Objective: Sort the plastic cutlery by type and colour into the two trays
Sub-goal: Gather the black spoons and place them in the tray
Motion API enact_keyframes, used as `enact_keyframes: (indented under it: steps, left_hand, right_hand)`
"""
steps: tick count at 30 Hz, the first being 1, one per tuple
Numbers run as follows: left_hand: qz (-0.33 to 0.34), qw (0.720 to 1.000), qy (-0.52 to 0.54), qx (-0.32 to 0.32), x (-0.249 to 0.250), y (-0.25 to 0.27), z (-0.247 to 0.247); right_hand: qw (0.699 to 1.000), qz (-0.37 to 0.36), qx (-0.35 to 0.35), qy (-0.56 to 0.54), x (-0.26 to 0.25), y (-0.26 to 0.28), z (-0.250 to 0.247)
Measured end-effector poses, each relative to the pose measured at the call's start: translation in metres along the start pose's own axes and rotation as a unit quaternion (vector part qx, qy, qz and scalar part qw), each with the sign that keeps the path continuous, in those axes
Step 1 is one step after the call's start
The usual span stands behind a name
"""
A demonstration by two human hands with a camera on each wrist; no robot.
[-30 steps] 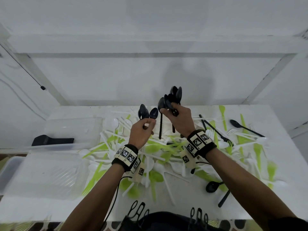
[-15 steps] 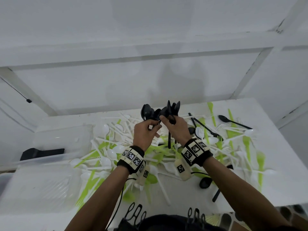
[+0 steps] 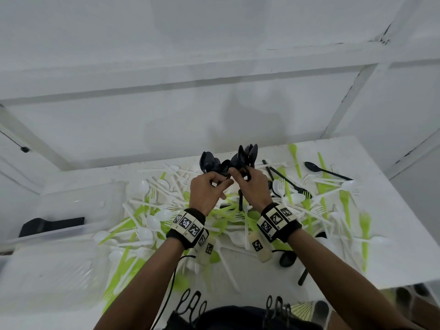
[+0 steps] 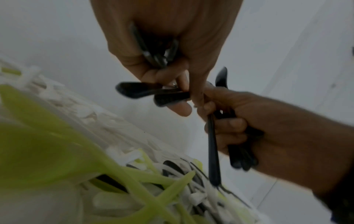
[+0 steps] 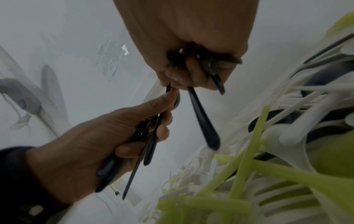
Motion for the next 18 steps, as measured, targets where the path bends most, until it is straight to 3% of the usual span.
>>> enact_keyframes:
  steps: [4, 6, 8, 11, 15, 18]
  left_hand:
    - [-0.008, 1.000, -0.002, -0.021, -0.003, -0.004, 0.003]
    - [-0.002, 0.999, -0.008, -0.048, -0.005, -0.005, 0.011]
    - [-0.011, 0.997, -0.024, -0.071, -0.009, -0.008, 0.019]
    - [-0.029, 0.997, -0.017, -0.067, -0.007, -0.012, 0.029]
    - [-0.043, 0.995, 0.004, -0.089, -0.007, -0.014, 0.049]
    - [-0.029, 0.991, -0.013, -0.134, -0.001, -0.010, 0.065]
  right_hand:
    - [0.998, 0.025, -0.048, -0.015, 0.006, 0.001, -0.008]
    - [0.995, 0.018, -0.039, 0.090, 0.014, -0.004, -0.030]
    - [0.974, 0.025, -0.007, 0.225, 0.025, -0.005, -0.059]
    - [0.941, 0.049, 0.023, 0.334, 0.042, 0.005, -0.097]
    - [0.901, 0.097, 0.011, 0.423, 0.060, 0.023, -0.117]
    - [0.896, 0.116, -0.010, 0.429, 0.069, 0.027, -0.119]
Point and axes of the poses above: each hand's wrist, its own y-axis away from the middle knuckle, its own z-axis out of the palm, x = y × z, the point moved 9 cm from there along -y, towards the middle knuckle, and after that the axes turned 8 degrees about -y, right-handed, at the moved point
